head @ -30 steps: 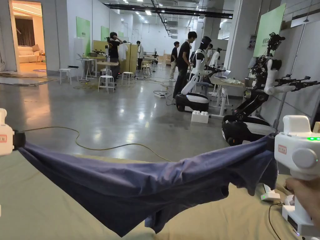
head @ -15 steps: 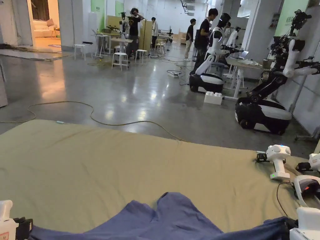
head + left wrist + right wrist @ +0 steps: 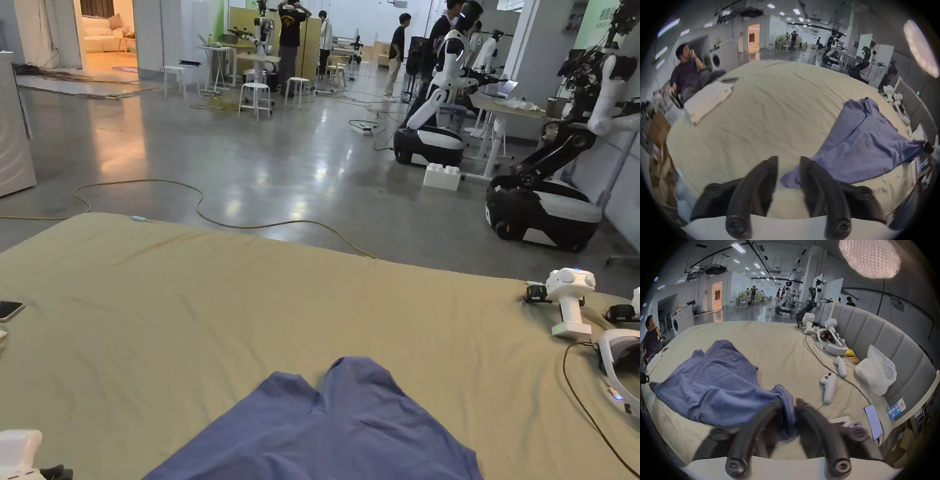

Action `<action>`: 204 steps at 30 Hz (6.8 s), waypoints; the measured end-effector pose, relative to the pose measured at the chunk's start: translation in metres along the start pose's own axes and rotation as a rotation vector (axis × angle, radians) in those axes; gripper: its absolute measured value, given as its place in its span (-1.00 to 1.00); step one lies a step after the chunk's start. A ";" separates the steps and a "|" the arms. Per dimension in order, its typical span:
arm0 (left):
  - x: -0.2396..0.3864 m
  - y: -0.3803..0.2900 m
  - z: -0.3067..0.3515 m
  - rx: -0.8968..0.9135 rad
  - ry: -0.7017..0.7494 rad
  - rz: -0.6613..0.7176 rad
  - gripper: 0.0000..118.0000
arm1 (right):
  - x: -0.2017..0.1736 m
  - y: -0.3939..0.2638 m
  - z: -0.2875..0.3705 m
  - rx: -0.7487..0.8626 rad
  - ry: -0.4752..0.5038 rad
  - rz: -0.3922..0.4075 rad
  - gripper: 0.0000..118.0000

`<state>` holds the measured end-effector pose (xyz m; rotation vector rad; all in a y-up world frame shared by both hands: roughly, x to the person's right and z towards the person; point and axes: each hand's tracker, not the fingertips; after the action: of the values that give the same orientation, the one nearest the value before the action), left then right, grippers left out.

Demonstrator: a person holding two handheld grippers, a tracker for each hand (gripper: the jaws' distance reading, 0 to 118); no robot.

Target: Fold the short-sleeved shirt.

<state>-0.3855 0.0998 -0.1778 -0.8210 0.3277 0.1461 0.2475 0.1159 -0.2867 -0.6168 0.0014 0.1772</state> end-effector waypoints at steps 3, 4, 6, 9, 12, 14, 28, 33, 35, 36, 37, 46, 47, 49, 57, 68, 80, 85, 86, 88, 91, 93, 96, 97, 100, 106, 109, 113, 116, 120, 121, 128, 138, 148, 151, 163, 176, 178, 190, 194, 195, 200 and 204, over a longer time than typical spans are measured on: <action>0.017 0.014 0.018 0.094 0.014 -0.055 -0.04 | -0.011 0.012 0.012 0.080 0.019 -0.034 0.18; 0.024 0.018 0.026 0.140 0.007 -0.061 -0.04 | -0.016 0.018 0.018 0.109 0.041 -0.059 0.19; 0.040 0.027 0.040 0.217 -0.019 -0.065 -0.04 | -0.029 0.029 0.028 0.186 0.046 -0.080 0.18; 0.070 0.040 0.059 0.326 -0.060 -0.066 -0.04 | -0.056 0.047 0.045 0.295 0.080 -0.076 0.18; 0.098 0.050 0.071 0.435 -0.091 -0.056 -0.04 | -0.088 0.063 0.060 0.402 0.112 -0.059 0.17; 0.118 0.054 0.080 0.519 -0.108 -0.035 -0.04 | -0.109 0.070 0.069 0.469 0.123 -0.073 0.17; 0.181 0.056 0.094 0.662 -0.174 -0.092 -1.00 | -0.153 0.088 0.079 0.574 0.136 -0.085 -1.00; 0.167 0.047 0.085 0.589 -0.137 -0.086 -1.00 | -0.151 0.082 0.078 0.557 0.151 -0.090 -1.00; 0.149 0.042 0.075 0.458 -0.146 -0.095 -1.00 | -0.151 0.080 0.074 0.538 0.162 -0.084 -1.00; 0.142 0.039 0.071 0.420 -0.132 -0.088 -1.00 | -0.151 0.078 0.072 0.531 0.164 -0.077 -1.00; 0.130 0.035 0.063 0.349 -0.116 -0.089 -1.00 | -0.151 0.076 0.069 0.519 0.167 -0.065 -1.00; 0.012 0.011 0.007 -0.045 -0.104 0.191 -1.00 | -0.157 0.060 0.037 0.393 0.212 -0.015 -1.00; 0.002 0.009 0.000 -0.075 -0.121 0.234 -0.98 | -0.160 0.058 0.034 0.382 0.214 -0.010 -1.00; -0.006 0.009 -0.010 -0.139 -0.161 0.283 -0.53 | -0.164 0.055 0.028 0.361 0.214 -0.001 -1.00; -0.004 -0.004 -0.064 -0.344 0.024 0.283 0.07 | -0.175 0.045 0.010 0.291 0.217 0.021 -1.00; 0.002 -0.012 -0.079 -0.348 0.098 0.222 -0.14 | -0.180 0.042 -0.025 0.221 0.219 0.053 -1.00; -0.002 -0.019 -0.069 -0.269 0.016 0.220 -0.90 | -0.168 0.133 -0.217 -0.129 0.232 0.189 0.12; 0.000 -0.017 -0.057 -0.216 0.024 0.231 -0.90 | -0.175 0.163 -0.303 -0.327 0.312 0.229 0.13; 0.000 -0.017 -0.054 -0.205 0.022 0.229 -0.90 | -0.178 0.163 -0.315 -0.355 0.321 0.232 0.13; 0.004 -0.014 -0.051 -0.188 0.036 0.215 -0.90 | -0.182 0.160 -0.333 -0.406 0.352 0.246 0.13; 0.007 -0.011 -0.049 -0.172 0.046 0.185 -0.90 | -0.191 0.154 -0.351 -0.434 0.372 0.253 0.14; 0.009 -0.010 -0.050 -0.175 0.047 0.181 -0.90 | -0.193 0.157 -0.351 -0.414 0.368 0.269 0.12; 0.009 -0.009 -0.053 -0.181 0.051 0.177 -0.90 | -0.200 0.159 -0.344 -0.372 0.377 0.319 -0.19; 0.010 -0.010 -0.053 -0.181 0.055 0.171 -0.90 | -0.204 0.157 -0.343 -0.368 0.377 0.331 -0.38; 0.012 -0.010 -0.053 -0.185 0.057 0.160 -0.90 | -0.213 0.153 -0.341 -0.355 0.390 0.369 -0.93; 0.013 -0.004 -0.040 -0.128 0.053 0.169 -0.90 | -0.194 0.160 -0.305 -0.235 0.403 0.230 -0.96; 0.016 0.009 -0.024 -0.053 0.044 0.159 -0.90 | -0.170 0.176 -0.264 -0.099 0.417 0.165 -0.96; 0.020 0.036 0.000 0.044 0.002 0.139 -0.90 | -0.141 0.202 -0.189 0.061 0.414 0.175 -0.96; 0.022 0.068 0.019 0.127 -0.028 0.130 -0.90 | -0.111 0.228 -0.136 0.171 0.379 0.157 -0.96; 0.029 0.122 0.047 0.241 -0.064 0.104 -0.90 | -0.068 0.264 -0.075 0.296 0.332 0.110 -0.96; 0.033 0.140 0.056 0.272 -0.068 0.084 -0.90 | -0.055 0.274 -0.057 0.330 0.317 0.101 -0.96; 0.054 0.259 0.108 0.423 -0.103 0.020 -0.90 | 0.004 0.337 0.017 0.480 0.214 0.024 -0.96; 0.081 0.400 0.146 0.540 -0.091 -0.043 -0.90 | 0.031 0.431 0.049 0.569 0.133 -0.012 -0.96; 0.090 0.480 0.136 0.585 -0.050 -0.052 -0.90 | 0.022 0.511 0.043 0.624 0.078 -0.025 -0.96; 0.094 0.488 0.126 0.587 -0.042 -0.055 -0.90 | 0.018 0.514 0.033 0.620 0.076 -0.026 -0.96; 0.093 0.371 0.038 0.469 -0.075 -0.078 -0.90 | 0.007 0.381 -0.028 0.488 0.087 -0.010 -0.96; 0.067 0.123 0.069 0.348 -0.145 -0.013 -0.90 | 0.016 0.154 0.034 0.329 0.087 0.050 -0.96; 0.062 0.092 0.082 0.312 -0.151 -0.017 -0.90 | 0.019 0.120 0.048 0.280 0.097 0.028 -0.96; 0.043 -0.029 0.062 -0.041 -0.162 -0.083 -0.90 | 0.022 -0.029 0.069 -0.050 0.070 0.038 -0.96; 0.045 -0.049 0.030 -0.177 -0.179 -0.061 -0.90 | 0.017 -0.066 0.045 -0.192 0.076 0.059 -0.96; 0.046 -0.051 0.024 -0.184 -0.167 -0.073 -0.90 | 0.016 -0.074 0.038 -0.219 0.072 0.071 -0.96; 0.049 -0.053 0.006 -0.252 -0.146 -0.086 -0.81 | 0.008 -0.087 0.028 -0.319 0.009 0.100 -0.65; 0.053 -0.048 0.017 -0.166 -0.073 -0.108 -0.12 | 0.005 -0.069 0.047 -0.196 -0.047 0.054 0.07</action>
<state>-0.3196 0.0805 -0.1520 -0.9934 0.2029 0.1027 0.2612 0.0884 -0.2086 -0.8089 -0.0452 0.2457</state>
